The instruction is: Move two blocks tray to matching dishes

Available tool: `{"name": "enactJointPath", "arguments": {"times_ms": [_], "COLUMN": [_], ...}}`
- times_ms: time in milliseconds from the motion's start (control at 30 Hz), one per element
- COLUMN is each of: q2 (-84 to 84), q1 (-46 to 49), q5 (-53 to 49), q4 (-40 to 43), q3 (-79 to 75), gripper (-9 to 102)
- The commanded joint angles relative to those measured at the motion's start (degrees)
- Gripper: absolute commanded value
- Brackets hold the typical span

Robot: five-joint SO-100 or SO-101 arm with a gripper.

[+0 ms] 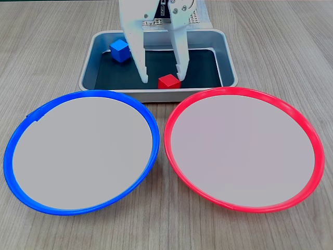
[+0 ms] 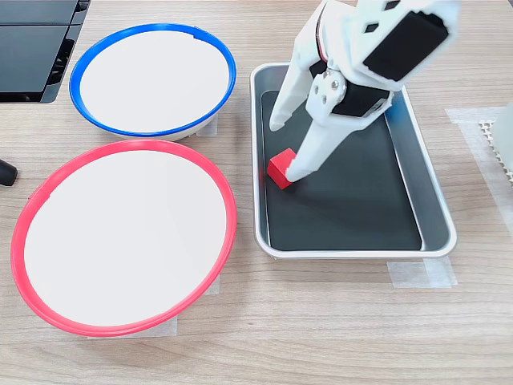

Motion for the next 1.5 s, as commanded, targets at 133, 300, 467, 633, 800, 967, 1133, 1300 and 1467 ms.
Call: {"name": "enactJointPath", "arguments": {"times_ms": [133,300,467,633,800,967,1133,1300,1467], "q2": [-0.7,-1.85,-1.41,3.34,-7.12,-24.52,-27.33,-23.55,-13.54], "q1": [-2.29,-2.55,-3.78,-11.78,-14.41,-12.83,-11.69,-11.78,-9.23], "q5": [0.18,0.62,4.39,26.72,44.3,42.1,36.65,36.47,29.71], "q4": [-2.99,-7.38,-7.21,1.93,4.66,-1.14,-9.93,-6.94,21.45], "q3": [2.11,3.87,0.79,-11.95,-30.15,-38.5,-33.66,-31.64,-36.12], "gripper": [25,0,0,0,0,9,25,13,0]}}
